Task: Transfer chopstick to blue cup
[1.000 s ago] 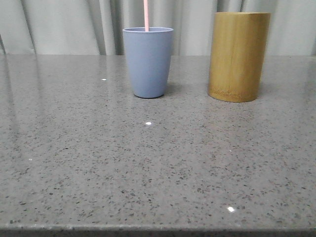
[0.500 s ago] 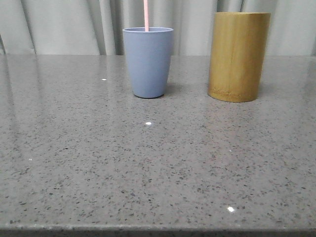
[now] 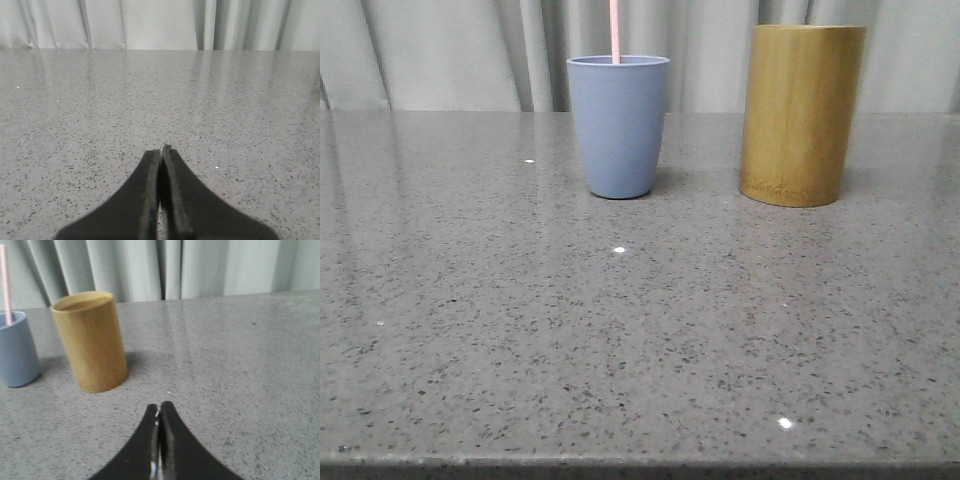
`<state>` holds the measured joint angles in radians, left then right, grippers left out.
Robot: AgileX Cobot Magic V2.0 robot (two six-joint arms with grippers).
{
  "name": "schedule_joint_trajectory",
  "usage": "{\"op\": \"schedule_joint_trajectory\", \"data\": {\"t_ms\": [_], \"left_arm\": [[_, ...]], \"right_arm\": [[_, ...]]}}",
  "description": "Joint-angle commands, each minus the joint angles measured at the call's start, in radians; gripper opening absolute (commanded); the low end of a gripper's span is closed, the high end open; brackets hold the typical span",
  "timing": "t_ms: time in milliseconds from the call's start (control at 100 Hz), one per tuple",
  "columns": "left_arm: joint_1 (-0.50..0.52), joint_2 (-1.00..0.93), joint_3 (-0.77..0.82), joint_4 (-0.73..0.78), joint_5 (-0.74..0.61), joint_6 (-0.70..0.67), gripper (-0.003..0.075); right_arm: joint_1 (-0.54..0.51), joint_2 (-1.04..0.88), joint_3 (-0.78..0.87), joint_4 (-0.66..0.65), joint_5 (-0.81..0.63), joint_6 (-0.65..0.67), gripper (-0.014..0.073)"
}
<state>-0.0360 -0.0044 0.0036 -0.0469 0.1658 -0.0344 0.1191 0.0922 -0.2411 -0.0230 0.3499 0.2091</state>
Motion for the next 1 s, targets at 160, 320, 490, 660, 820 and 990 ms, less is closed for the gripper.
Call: {"op": "schedule_joint_trajectory", "data": {"t_ms": [160,320,490,660,820,990], "left_arm": [[0.003,-0.035,0.007,-0.002,-0.078,-0.008,-0.0019],[0.003,-0.035,0.007,-0.002,-0.078,-0.008,-0.0019],[0.003,-0.035,0.007,-0.002,-0.078,-0.008,-0.0019],[0.003,-0.035,0.007,-0.002,-0.078,-0.008,-0.0019],[0.003,-0.033,0.007,-0.002,-0.078,-0.008,-0.0019],[0.003,-0.033,0.007,-0.002,-0.078,-0.008,-0.0019]], "right_arm": [[-0.103,0.01,0.121,-0.014,-0.316,-0.003,-0.0067],[-0.141,-0.015,0.22,-0.014,-0.448,-0.003,-0.0067],[-0.146,-0.124,0.27,-0.014,-0.407,-0.003,-0.0067],[-0.148,-0.123,0.27,-0.014,-0.37,-0.003,-0.0067],[-0.148,-0.123,0.27,-0.014,-0.36,-0.003,-0.0067],[-0.148,-0.123,0.27,-0.014,-0.36,-0.003,-0.0067]]}}
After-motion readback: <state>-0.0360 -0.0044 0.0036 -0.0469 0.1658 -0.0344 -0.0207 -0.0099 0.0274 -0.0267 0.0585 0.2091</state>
